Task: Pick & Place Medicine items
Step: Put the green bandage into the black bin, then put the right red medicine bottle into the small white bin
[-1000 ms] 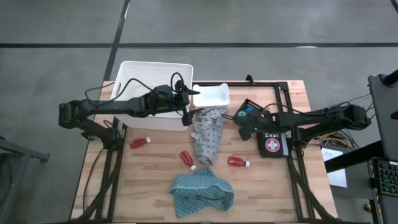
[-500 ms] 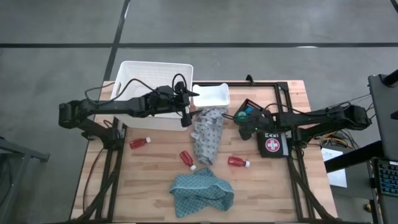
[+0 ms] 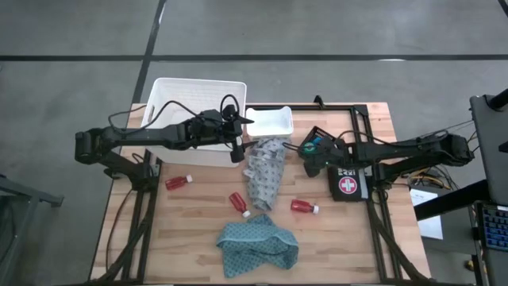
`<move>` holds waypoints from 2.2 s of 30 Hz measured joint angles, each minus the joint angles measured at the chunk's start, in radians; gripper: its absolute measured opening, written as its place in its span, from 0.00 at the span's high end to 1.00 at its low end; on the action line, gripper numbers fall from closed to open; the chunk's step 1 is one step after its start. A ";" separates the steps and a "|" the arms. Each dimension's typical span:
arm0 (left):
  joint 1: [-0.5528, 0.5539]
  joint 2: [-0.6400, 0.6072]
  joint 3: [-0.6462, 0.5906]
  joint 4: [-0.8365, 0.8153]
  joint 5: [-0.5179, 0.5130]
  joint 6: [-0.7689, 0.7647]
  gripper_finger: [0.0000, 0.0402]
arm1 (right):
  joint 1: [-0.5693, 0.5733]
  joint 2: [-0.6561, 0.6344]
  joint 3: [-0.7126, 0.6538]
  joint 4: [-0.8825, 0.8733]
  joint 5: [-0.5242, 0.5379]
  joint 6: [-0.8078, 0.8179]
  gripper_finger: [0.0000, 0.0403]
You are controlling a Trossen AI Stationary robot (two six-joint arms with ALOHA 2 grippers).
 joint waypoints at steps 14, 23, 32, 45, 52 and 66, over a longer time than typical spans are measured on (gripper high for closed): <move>0.000 0.000 0.000 -0.008 0.000 0.000 0.13 | 0.003 -0.125 0.016 0.026 0.003 -0.087 0.60; 0.000 0.000 0.000 -0.022 0.000 0.000 0.14 | 0.054 -0.137 0.016 0.172 0.054 -0.232 0.65; 0.000 0.000 0.000 -0.023 0.000 0.000 0.14 | 0.130 -0.138 0.016 0.290 0.055 -0.324 0.65; 0.000 0.000 0.000 -0.027 0.000 0.000 0.13 | 0.298 -0.054 0.015 0.508 0.055 -0.375 0.67; 0.000 0.000 0.000 -0.026 0.000 0.000 0.13 | 0.337 0.009 0.015 0.582 0.050 -0.365 0.68; 0.000 0.000 0.000 -0.026 0.000 0.000 0.13 | 0.484 0.054 0.019 0.546 -0.019 -0.040 0.65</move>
